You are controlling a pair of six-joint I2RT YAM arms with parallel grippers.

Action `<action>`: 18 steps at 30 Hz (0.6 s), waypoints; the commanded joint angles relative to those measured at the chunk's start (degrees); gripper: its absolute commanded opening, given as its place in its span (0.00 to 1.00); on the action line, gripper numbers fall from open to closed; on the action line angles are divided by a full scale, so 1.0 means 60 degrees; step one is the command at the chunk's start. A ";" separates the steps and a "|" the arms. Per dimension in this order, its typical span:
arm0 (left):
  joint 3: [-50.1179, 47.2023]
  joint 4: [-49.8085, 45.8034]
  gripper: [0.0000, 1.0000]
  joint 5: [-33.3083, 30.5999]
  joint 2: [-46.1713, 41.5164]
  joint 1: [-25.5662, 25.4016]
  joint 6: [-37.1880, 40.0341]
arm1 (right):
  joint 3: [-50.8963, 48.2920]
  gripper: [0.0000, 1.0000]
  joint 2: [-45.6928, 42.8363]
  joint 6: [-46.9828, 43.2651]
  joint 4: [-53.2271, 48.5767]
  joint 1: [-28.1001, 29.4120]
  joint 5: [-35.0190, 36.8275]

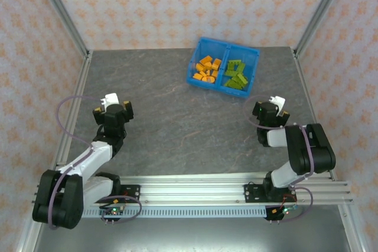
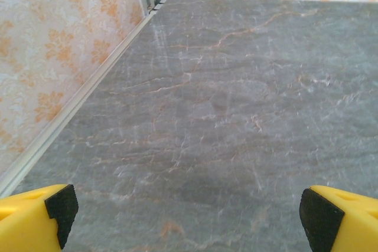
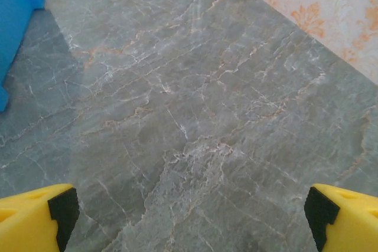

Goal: Sort the legos into containers by color

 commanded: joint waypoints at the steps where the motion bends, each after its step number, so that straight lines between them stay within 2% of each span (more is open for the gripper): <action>1: -0.0273 0.2242 1.00 0.1164 0.0830 0.0551 0.0108 | 0.0050 0.99 0.0011 -0.0108 0.1426 -0.0119 -0.0533; 2: -0.0248 0.2603 1.00 0.1375 0.1235 0.0701 0.0113 | 0.0319 0.99 -0.0330 0.0046 0.0313 -0.0123 -0.0551; 4: 0.0091 0.3226 1.00 0.2024 0.2297 0.1007 0.0019 | 0.0109 0.99 0.0000 -0.0190 0.1404 -0.0052 -0.0433; 6: 0.0759 0.2981 1.00 0.2403 0.3163 0.1076 0.0117 | 0.0353 0.99 -0.0300 -0.0095 0.0450 -0.0048 -0.0547; 7: 0.1090 0.2395 1.00 0.2561 0.3304 0.0912 0.0367 | 0.0343 0.99 -0.0201 -0.0170 0.0667 -0.0061 -0.0600; 9: 0.0743 0.3289 1.00 0.3258 0.3732 0.0857 0.0735 | 0.0365 0.99 -0.0246 -0.0202 0.0544 -0.0043 -0.0679; 10: 0.0404 0.4170 1.00 0.3304 0.3919 0.0836 0.0810 | 0.0360 0.99 -0.0203 -0.0224 0.0627 -0.0043 -0.0676; 12: 0.0599 0.3619 1.00 0.3324 0.3818 0.0850 0.0785 | 0.0365 0.99 -0.0218 -0.0222 0.0585 -0.0043 -0.0685; 13: 0.0530 0.3948 1.00 0.3338 0.3894 0.0836 0.0825 | 0.0360 0.99 -0.0231 -0.0210 0.0555 -0.0043 -0.0685; 18: 0.0608 0.3653 1.00 0.3229 0.3845 0.0792 0.0846 | 0.0372 0.99 -0.0230 -0.0218 0.0555 -0.0043 -0.0684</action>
